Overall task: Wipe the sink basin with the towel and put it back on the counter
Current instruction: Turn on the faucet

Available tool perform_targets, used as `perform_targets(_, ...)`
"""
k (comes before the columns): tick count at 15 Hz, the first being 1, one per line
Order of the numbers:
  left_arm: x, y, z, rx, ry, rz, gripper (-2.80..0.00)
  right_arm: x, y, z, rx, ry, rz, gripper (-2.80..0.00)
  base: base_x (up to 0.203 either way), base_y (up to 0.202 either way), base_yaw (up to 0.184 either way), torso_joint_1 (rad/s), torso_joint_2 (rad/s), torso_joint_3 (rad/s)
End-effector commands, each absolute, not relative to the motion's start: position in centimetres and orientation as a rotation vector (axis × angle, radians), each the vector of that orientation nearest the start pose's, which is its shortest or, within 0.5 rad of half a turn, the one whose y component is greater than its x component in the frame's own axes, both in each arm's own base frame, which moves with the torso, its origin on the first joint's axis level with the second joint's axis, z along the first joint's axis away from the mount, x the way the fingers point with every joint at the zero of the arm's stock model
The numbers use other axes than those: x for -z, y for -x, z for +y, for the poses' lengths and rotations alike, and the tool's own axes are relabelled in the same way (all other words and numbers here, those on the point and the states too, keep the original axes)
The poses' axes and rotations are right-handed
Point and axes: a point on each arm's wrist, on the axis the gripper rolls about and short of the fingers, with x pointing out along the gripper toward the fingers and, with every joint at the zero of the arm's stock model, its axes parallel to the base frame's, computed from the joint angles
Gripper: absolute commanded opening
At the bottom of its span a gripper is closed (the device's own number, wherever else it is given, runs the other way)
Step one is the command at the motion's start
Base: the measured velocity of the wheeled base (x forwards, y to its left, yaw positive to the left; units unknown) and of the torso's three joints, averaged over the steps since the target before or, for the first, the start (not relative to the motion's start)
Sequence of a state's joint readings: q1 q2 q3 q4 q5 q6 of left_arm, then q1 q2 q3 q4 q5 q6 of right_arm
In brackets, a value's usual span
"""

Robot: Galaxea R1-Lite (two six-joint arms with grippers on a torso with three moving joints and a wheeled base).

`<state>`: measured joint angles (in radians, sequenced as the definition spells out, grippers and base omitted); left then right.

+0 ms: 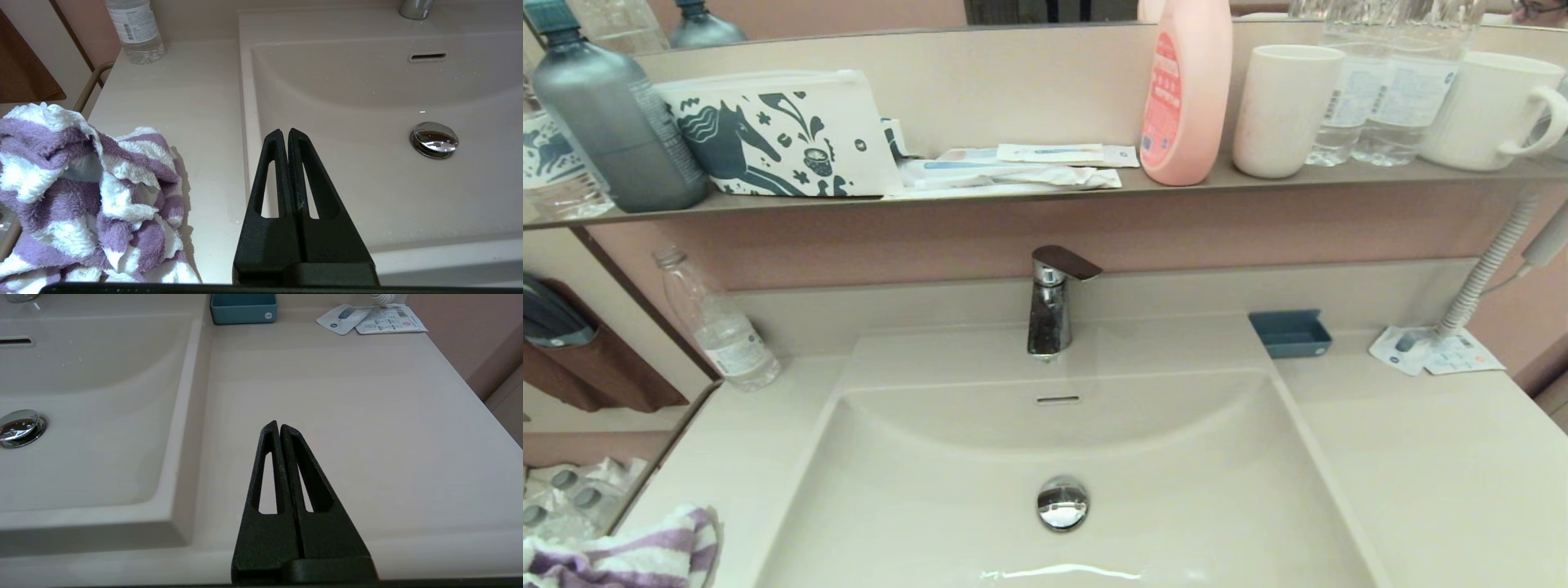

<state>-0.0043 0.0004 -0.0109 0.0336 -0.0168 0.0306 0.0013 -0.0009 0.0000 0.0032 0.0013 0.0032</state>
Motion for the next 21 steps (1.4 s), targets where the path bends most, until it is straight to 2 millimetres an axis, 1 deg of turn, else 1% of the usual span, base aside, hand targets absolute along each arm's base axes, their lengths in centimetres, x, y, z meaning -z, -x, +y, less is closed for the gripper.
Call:
perform_targets(1,-7.5,2.4,0.0,0.022,-0.031,0.023,-2.8,-7.5,2.3,0.0,-0.003,-0.003,0.003,-2.8,0.0,0.0,0.0,0.0,0.0,0.0)
perform_targets(15,-7.5,2.4,0.0,0.022,-0.031,0.023,-2.8,-7.6,2.3,0.0,0.009,0.003,0.005,-2.8,0.0,0.0,0.0,0.0,0.0,0.0)
perform_targets(18,-7.5,2.4,0.0,0.022,-0.031,0.023,-2.8,-9.3,2.7,0.0,-0.005,0.002,-0.02,-2.8,0.0,0.0,0.0,0.0,0.0,0.0)
perform_targets(21,-7.5,2.4,0.0,0.022,-0.031,0.023,-2.8,-11.6,2.1,0.0,-0.024,0.0,0.021,-2.8,0.0,0.0,0.0,0.0,0.0,0.0)
